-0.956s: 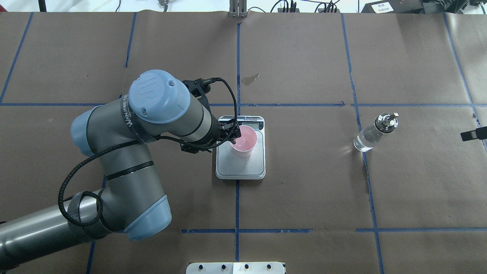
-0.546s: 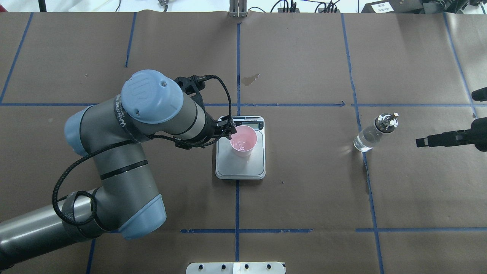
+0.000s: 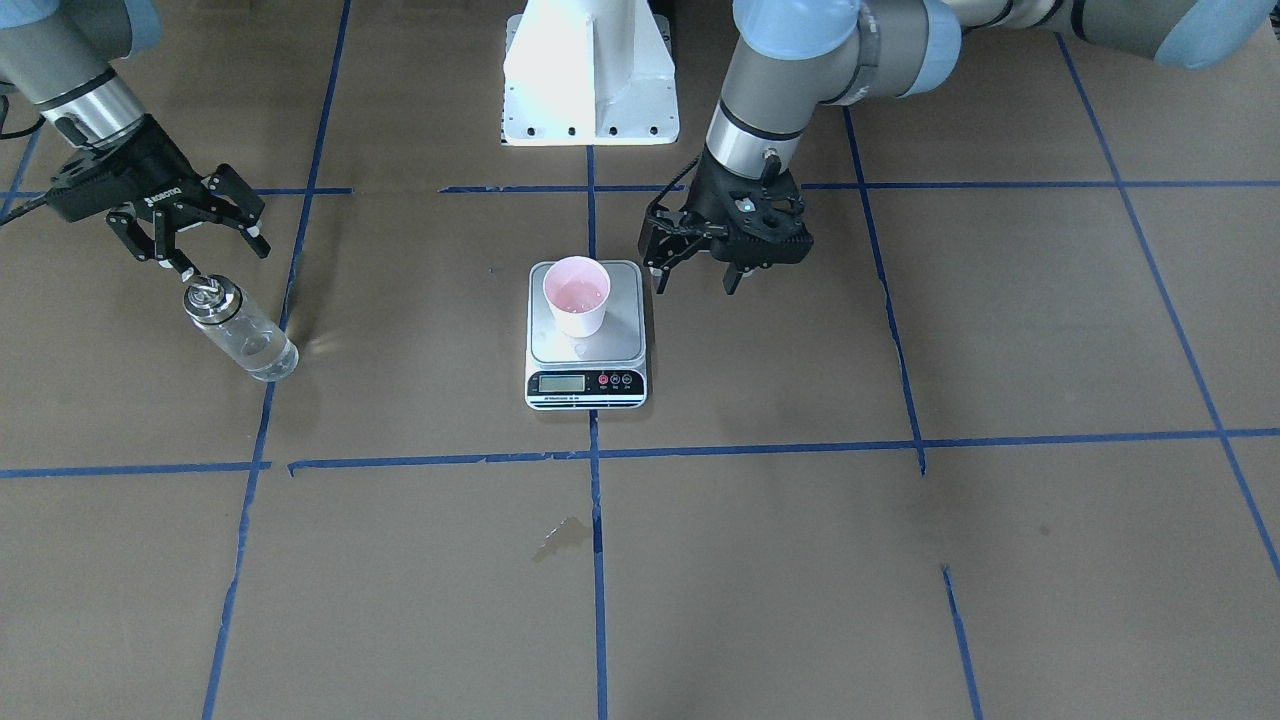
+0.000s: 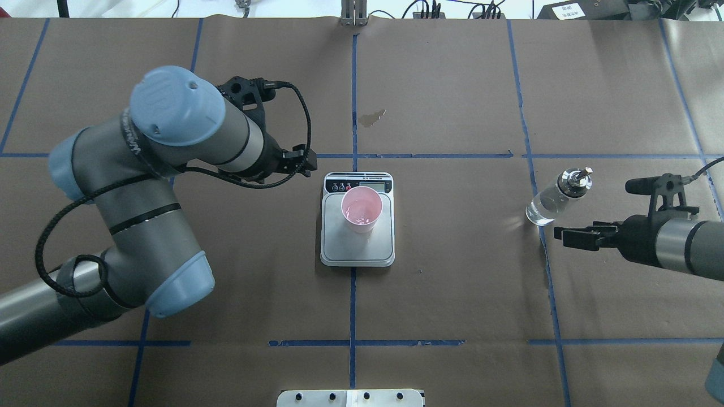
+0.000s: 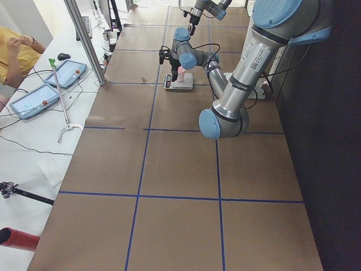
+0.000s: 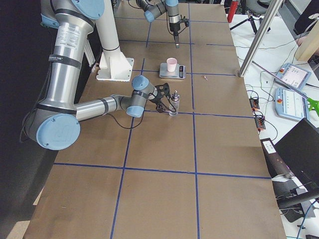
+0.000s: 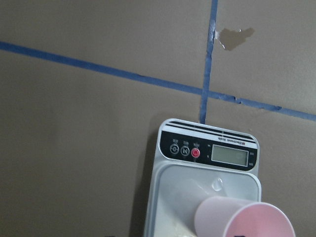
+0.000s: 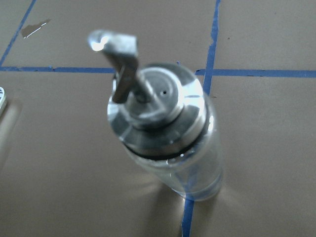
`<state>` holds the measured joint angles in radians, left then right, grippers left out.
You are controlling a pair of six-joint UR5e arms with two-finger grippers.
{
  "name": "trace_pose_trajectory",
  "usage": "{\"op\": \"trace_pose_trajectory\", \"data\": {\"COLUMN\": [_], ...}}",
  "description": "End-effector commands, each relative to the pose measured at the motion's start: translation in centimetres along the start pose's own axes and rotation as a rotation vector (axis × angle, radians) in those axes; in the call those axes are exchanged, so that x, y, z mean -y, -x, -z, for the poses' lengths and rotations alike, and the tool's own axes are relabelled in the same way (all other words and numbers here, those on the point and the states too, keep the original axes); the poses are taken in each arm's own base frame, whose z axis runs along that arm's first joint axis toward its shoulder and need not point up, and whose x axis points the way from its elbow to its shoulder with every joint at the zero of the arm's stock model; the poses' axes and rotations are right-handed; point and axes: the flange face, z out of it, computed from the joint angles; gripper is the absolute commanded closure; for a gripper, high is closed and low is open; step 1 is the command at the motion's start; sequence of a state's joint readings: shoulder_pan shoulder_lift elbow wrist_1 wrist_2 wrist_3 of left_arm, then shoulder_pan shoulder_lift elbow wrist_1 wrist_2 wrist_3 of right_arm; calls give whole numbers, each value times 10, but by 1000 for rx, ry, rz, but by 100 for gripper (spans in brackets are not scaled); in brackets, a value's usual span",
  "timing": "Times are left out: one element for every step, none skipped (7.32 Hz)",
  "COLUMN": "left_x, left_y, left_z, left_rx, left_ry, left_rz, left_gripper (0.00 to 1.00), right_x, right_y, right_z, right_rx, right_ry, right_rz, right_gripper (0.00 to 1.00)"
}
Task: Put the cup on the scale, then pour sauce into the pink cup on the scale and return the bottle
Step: 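Release the cup and withdraw the left arm while the right gripper reaches the glass bottle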
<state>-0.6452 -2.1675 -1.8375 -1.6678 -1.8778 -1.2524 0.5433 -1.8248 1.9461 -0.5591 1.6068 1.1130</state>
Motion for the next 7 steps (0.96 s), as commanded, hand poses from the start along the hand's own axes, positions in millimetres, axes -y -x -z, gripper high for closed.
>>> {"op": "trace_pose_trajectory", "data": {"left_x": [26,35,43,51,68,86,107], "left_y": [46,71,107,151,189,234,285], "left_z": [11,16,23,28,41,66,93], "left_rx": [43,71,107,158,197,152,132], "left_ry": [-37,-47,-58,-52,-61,2,16], "left_rz": [-118,-208,-241,-337,-393,-438,-459], "left_gripper": [0,0,0,0,0,0,0], "right_x": [-31,-36,-42,-42,-41,-41,-41], "right_y": [21,26,30,32,32,33,31], "right_z": [-15,-17,-20,-20,-20,-21,-23], "right_rx": [-66,-93,-143,-194,-208,-205,-210], "right_ry": [-133,-213,-295,-388,-426,-433,-449], "right_rz": [52,29,54,76,81,68,49], "right_gripper": [0,0,0,0,0,0,0]}}
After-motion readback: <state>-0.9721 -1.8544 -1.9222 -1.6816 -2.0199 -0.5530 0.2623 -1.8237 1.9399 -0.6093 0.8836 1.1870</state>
